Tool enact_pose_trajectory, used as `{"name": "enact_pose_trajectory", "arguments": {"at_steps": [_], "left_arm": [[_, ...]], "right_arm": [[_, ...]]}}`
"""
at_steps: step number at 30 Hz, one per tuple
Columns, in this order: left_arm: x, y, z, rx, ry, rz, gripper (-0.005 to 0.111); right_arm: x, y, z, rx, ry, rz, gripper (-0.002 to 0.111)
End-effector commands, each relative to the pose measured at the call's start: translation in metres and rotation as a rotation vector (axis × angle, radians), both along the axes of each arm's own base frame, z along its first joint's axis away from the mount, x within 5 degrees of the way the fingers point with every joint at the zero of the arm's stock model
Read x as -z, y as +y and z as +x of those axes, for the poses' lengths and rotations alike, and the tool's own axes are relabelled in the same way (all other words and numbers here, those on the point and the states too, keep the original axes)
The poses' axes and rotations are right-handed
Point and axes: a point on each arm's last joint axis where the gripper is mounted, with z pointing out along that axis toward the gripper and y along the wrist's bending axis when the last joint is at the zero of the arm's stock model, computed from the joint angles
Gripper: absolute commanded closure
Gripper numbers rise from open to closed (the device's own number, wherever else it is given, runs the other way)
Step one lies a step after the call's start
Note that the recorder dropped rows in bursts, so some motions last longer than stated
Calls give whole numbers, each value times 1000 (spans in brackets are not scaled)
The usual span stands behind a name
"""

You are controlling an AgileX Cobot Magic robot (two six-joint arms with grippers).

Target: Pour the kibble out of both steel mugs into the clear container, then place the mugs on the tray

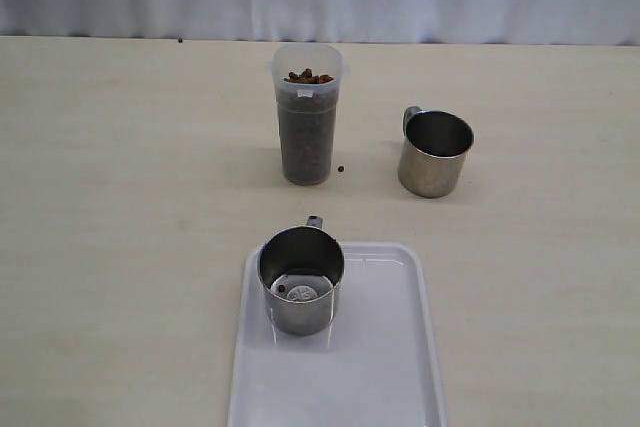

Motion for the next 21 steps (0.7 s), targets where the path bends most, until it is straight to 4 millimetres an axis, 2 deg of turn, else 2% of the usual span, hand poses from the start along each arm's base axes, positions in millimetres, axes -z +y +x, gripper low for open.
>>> {"name": "enact_pose_trajectory", "arguments": {"at_steps": [1,6,12,15,19,21], "left_arm": [[3,8,1,-91,28,-20,107],[2,2,1,-19,15,-19,107],[2,2,1,-20,16,-19,107],[2,2,1,-22,16,-19,107],[2,2,1,-22,16,-19,107],[2,2,1,-22,16,-19,107]], "right_arm": [[0,0,0,-2,-9,10,103],[0,0,0,-2,-9,10,103],[0,0,0,-1,-16,4,103],[-8,-1,1,4,-96,-16,103],[-26,-2,1,15,-302,-20,103],[-29,-2,0,17,-329,-18,103]]}}
